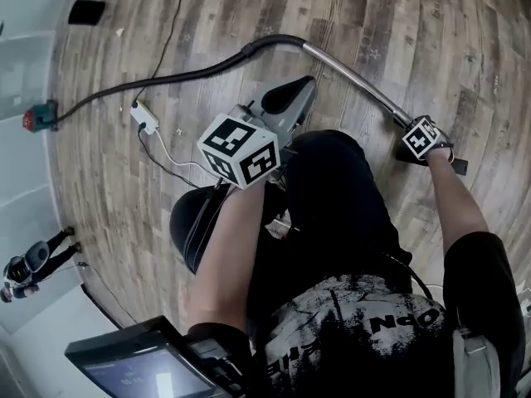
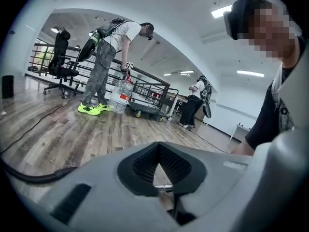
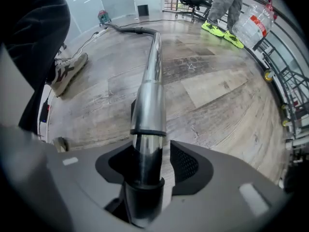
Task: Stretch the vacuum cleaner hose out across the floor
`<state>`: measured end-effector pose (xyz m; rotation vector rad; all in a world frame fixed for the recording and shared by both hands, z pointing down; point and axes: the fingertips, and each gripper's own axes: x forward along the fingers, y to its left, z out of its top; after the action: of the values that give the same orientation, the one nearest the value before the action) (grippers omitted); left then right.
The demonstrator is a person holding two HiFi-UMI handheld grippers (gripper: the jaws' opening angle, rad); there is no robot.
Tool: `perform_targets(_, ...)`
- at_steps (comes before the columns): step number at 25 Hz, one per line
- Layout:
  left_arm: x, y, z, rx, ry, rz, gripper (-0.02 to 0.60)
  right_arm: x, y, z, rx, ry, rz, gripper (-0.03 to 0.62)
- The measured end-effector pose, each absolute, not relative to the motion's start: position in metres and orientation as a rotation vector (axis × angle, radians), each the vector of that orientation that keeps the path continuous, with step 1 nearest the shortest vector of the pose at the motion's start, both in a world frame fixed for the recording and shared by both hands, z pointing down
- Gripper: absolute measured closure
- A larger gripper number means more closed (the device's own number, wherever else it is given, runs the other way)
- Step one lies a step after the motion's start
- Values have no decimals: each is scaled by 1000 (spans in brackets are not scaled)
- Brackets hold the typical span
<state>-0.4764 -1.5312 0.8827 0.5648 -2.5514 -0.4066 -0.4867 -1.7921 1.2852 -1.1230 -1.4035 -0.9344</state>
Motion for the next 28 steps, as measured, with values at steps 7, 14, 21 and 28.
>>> perform_targets(7, -483, -1530, 887, 554, -2556, -400, 581, -494, -1787, 1270, -1195, -1418, -987, 342)
perform_targets(14, -495, -1536, 883, 590, -2559, -370, 581, -490, -1787, 1245, -1249, -1415, -986, 341)
perform_targets(21, -499, -1530, 880, 591, -2568, -372, 581, -515, -1792, 1224, -1224, -1515, -944, 329)
perform_targets(28, -490, -1523, 883, 575, -2581, -393, 581, -534, -1803, 1203, -1202, -1572, -924, 345)
